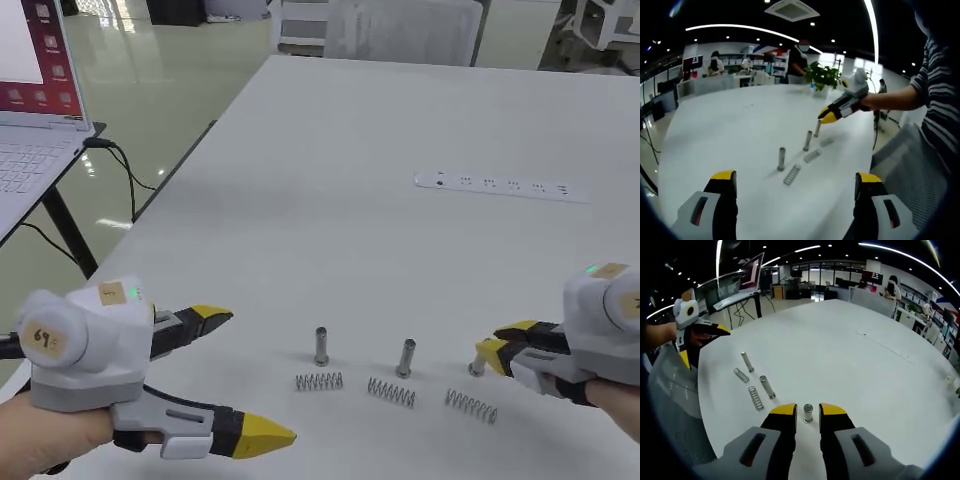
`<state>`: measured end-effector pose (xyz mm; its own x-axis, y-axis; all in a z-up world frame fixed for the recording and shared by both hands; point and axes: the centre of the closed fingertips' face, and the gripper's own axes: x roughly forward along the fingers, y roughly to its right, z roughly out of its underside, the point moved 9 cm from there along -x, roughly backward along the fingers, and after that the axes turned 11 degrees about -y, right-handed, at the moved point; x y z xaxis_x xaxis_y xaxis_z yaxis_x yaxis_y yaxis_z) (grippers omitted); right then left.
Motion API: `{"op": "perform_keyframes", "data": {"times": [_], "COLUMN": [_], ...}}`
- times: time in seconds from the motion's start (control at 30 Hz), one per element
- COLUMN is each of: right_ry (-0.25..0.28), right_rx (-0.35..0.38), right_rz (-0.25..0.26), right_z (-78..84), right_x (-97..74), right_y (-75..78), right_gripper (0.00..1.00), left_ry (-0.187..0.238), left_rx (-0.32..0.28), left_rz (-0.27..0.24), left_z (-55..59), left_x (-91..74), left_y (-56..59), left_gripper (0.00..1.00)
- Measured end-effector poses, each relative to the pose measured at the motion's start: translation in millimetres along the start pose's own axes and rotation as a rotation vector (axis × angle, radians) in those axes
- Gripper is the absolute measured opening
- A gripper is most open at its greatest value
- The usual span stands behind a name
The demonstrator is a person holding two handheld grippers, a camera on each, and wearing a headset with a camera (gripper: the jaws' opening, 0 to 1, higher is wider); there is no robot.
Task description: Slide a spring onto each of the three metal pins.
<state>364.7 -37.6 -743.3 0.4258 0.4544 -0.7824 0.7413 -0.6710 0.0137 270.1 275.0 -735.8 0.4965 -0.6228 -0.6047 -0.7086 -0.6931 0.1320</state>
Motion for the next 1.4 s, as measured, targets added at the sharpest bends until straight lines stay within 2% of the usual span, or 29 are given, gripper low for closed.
{"op": "perform_keyframes", "data": {"times": [0.3,0.5,0.87,0.9,1.27,1.4], "right_ry": [0.027,0.024,-0.05,-0.053,-0.144,-0.161], "right_rx": [-0.022,-0.059,-0.231,-0.254,-0.376,-0.414], "right_rz": [-0.014,-0.032,-0.07,-0.087,-0.154,-0.178], "right_z": [-0.7,4.3,17.2,18.1,26.6,27.6], "right_x": [-13.5,-21.7,-25.2,-24.7,-10.1,-4.2], "right_y": [1.7,0.8,-10.6,-13.0,-26.5,-28.5], "right_gripper": [0.2,0.2,0.19,0.19,0.19,0.19], "left_ry": [0.002,0.0,-0.01,-0.01,-0.015,-0.014], "left_rx": [0.001,0.0,0.004,0.005,0.007,0.006], "left_rz": [0.005,-0.001,0.003,0.003,0.004,0.003], "left_z": [0.2,0.9,0.9,0.9,2.8,3.3], "left_x": [0.8,-1.0,-2.2,-2.3,-5.7,-6.4], "left_y": [-1.2,-3.7,-2.0,-1.9,-0.1,-0.6], "left_gripper": [0.96,0.96,0.96,0.96,0.96,0.96]}}
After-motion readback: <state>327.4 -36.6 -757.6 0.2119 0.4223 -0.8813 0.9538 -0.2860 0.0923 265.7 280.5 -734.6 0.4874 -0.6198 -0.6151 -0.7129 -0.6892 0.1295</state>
